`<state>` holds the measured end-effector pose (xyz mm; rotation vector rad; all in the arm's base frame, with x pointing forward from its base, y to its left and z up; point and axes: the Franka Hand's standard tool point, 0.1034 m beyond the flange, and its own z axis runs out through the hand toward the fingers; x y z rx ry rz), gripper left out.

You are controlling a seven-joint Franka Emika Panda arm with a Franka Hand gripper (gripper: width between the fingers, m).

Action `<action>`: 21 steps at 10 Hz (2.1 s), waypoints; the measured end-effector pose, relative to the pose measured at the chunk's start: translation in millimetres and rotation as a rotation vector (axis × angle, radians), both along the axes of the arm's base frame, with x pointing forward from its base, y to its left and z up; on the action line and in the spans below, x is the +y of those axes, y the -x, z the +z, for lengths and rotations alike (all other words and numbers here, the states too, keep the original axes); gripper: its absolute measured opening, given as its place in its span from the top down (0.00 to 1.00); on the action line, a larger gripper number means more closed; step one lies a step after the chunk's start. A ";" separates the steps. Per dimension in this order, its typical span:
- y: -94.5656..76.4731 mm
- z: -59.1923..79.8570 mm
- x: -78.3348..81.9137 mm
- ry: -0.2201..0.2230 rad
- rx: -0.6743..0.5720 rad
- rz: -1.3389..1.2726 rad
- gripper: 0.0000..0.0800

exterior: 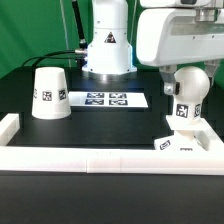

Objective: Assemble lamp

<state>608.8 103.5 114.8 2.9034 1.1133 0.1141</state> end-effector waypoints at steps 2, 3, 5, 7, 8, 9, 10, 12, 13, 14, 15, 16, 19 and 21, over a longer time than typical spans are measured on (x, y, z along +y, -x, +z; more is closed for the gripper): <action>-0.9 -0.1 -3.9 0.013 0.004 0.141 0.13; -1.2 0.0 -4.6 0.013 0.003 0.139 0.13; -1.4 0.0 -4.6 0.012 0.002 0.137 0.28; -1.4 0.0 -4.7 0.009 0.002 0.104 0.28; -1.4 0.0 -4.4 0.006 0.002 0.080 0.28; -1.4 0.0 -4.3 -0.005 0.000 -0.046 0.28; -1.6 0.1 -4.3 -0.015 -0.008 -0.163 0.28; -2.9 0.9 -5.1 -0.040 -0.026 -0.393 0.28; -2.5 1.0 -5.9 -0.048 -0.027 -0.479 0.28; -2.7 1.5 -6.9 -0.059 -0.028 -0.607 0.28; -2.5 1.6 -7.5 -0.067 -0.027 -0.726 0.28; -2.1 1.1 -7.7 -0.075 -0.026 -0.832 0.28; -1.2 0.3 -6.8 -0.095 -0.024 -1.034 0.28; 2.2 -1.6 -6.3 -0.099 -0.015 -1.214 0.28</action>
Offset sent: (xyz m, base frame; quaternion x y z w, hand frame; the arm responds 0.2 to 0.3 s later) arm 0.0000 0.0000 0.0000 0.0000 0.0000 0.0000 1.0000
